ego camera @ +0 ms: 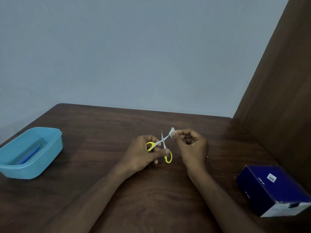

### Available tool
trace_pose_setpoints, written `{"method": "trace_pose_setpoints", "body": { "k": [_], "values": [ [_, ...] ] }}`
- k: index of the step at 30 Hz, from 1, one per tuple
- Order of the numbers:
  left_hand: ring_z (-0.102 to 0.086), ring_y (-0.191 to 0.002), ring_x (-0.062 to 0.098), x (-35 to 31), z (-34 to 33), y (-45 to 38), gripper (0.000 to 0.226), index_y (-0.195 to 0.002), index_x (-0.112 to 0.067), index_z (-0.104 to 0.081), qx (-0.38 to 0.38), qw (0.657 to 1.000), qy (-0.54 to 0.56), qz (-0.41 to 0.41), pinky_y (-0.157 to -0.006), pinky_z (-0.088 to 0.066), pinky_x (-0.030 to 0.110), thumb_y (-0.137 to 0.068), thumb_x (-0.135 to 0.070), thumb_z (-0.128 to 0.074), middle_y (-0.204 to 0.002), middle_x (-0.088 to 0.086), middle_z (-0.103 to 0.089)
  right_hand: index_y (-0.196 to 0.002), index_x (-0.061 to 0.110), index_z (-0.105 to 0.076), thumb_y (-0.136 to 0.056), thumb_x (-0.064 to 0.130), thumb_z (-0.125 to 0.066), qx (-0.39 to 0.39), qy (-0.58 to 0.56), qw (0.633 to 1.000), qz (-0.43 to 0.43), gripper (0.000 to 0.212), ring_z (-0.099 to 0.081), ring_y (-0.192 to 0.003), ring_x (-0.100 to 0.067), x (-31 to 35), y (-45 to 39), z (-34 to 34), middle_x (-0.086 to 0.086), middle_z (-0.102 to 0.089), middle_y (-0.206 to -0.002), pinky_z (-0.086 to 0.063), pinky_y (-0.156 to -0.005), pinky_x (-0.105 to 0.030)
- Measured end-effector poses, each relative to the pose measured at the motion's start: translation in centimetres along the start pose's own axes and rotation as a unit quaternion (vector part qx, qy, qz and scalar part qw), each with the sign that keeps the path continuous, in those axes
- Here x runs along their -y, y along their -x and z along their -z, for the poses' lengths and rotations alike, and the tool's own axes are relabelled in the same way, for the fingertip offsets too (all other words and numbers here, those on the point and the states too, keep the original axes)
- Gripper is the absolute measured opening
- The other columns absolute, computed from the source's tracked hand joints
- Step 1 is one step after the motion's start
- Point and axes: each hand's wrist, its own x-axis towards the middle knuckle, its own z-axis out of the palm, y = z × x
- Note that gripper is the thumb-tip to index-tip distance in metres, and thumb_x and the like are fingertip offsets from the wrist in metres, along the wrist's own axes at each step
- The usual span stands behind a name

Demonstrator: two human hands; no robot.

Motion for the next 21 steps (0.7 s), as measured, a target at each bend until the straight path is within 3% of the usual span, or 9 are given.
{"method": "trace_pose_setpoints", "body": {
  "k": [3,6,8,10,12,16,18,21],
  "values": [
    [-0.068,-0.056,0.019,-0.1,-0.1,0.0,0.032,-0.090,-0.014,-0.067,-0.004,1.000,-0.001,-0.003,-0.061,-0.053,0.028,-0.083,-0.031,-0.093,-0.081,0.007,-0.082,-0.078,0.022,-0.078,-0.082,0.017,-0.091,0.001,-0.024,0.999,0.024,0.014,-0.059,-0.066,-0.011,0.1,-0.2,0.5,-0.008,-0.074,-0.076,-0.050,-0.064,-0.035],
    [-0.068,-0.056,0.018,-0.1,0.0,0.0,0.030,-0.091,-0.013,-0.069,0.001,1.000,-0.007,-0.011,-0.061,-0.053,0.029,-0.084,-0.030,-0.093,-0.079,0.009,-0.080,-0.078,0.026,-0.077,-0.081,0.015,-0.090,0.072,0.025,0.996,0.055,0.017,-0.068,-0.068,-0.016,0.1,0.5,0.2,0.001,-0.075,-0.084,-0.056,-0.065,-0.038],
    [-0.067,-0.056,0.017,-0.1,0.1,0.0,0.032,-0.093,-0.010,-0.069,0.009,1.000,-0.001,-0.010,-0.062,-0.053,0.032,-0.084,-0.029,-0.093,-0.082,0.013,-0.080,-0.077,0.031,-0.076,-0.081,0.022,-0.091,0.051,0.056,0.996,0.051,0.018,-0.069,-0.066,-0.014,0.2,0.5,-0.1,0.005,-0.072,-0.089,-0.056,-0.063,-0.038],
    [-0.065,-0.055,0.018,-0.1,0.1,0.0,0.035,-0.093,-0.008,-0.068,0.013,1.000,0.005,-0.007,-0.064,-0.053,0.034,-0.083,-0.030,-0.093,-0.084,0.015,-0.080,-0.078,0.034,-0.075,-0.081,0.030,-0.092,-0.015,0.074,0.996,0.051,0.017,-0.065,-0.066,-0.010,0.3,0.1,0.1,0.008,-0.069,-0.094,-0.053,-0.063,-0.033],
    [-0.065,-0.054,0.020,-0.1,0.0,-0.1,0.036,-0.092,-0.010,-0.068,0.014,1.000,0.003,-0.004,-0.064,-0.052,0.036,-0.082,-0.034,-0.094,-0.084,0.014,-0.081,-0.080,0.035,-0.076,-0.082,0.031,-0.091,-0.032,0.077,0.994,0.074,0.016,-0.063,-0.073,-0.010,0.5,-0.2,0.5,0.010,-0.064,-0.100,-0.052,-0.068,-0.031],
    [-0.065,-0.054,0.019,0.0,0.1,-0.1,0.032,-0.092,-0.011,-0.071,0.016,1.000,-0.007,-0.013,-0.063,-0.053,0.037,-0.083,-0.032,-0.093,-0.075,0.006,-0.077,-0.079,0.027,-0.077,-0.079,0.023,-0.089,0.075,0.071,0.990,0.095,0.012,-0.064,-0.099,0.001,0.8,0.7,0.3,0.004,-0.063,-0.110,-0.045,-0.074,-0.009],
    [-0.063,-0.055,0.018,0.0,0.1,0.0,0.033,-0.095,-0.006,-0.071,0.035,0.999,-0.005,-0.020,-0.062,-0.053,0.036,-0.085,-0.028,-0.092,-0.076,0.011,-0.075,-0.079,0.027,-0.078,-0.079,0.018,-0.092,0.094,0.099,0.987,0.084,0.016,-0.064,-0.102,0.006,0.5,0.9,-0.2,0.003,-0.063,-0.113,-0.042,-0.072,-0.005],
    [-0.061,-0.057,0.019,-0.2,0.0,0.2,0.035,-0.092,-0.005,-0.068,0.059,0.998,-0.006,-0.019,-0.060,-0.051,0.033,-0.083,-0.027,-0.094,-0.079,0.021,-0.075,-0.080,0.034,-0.079,-0.080,0.030,-0.091,0.041,0.093,0.992,0.069,0.014,-0.066,-0.093,-0.006,0.3,0.4,-0.8,0.013,-0.063,-0.107,-0.047,-0.075,-0.022]
  ]
}}
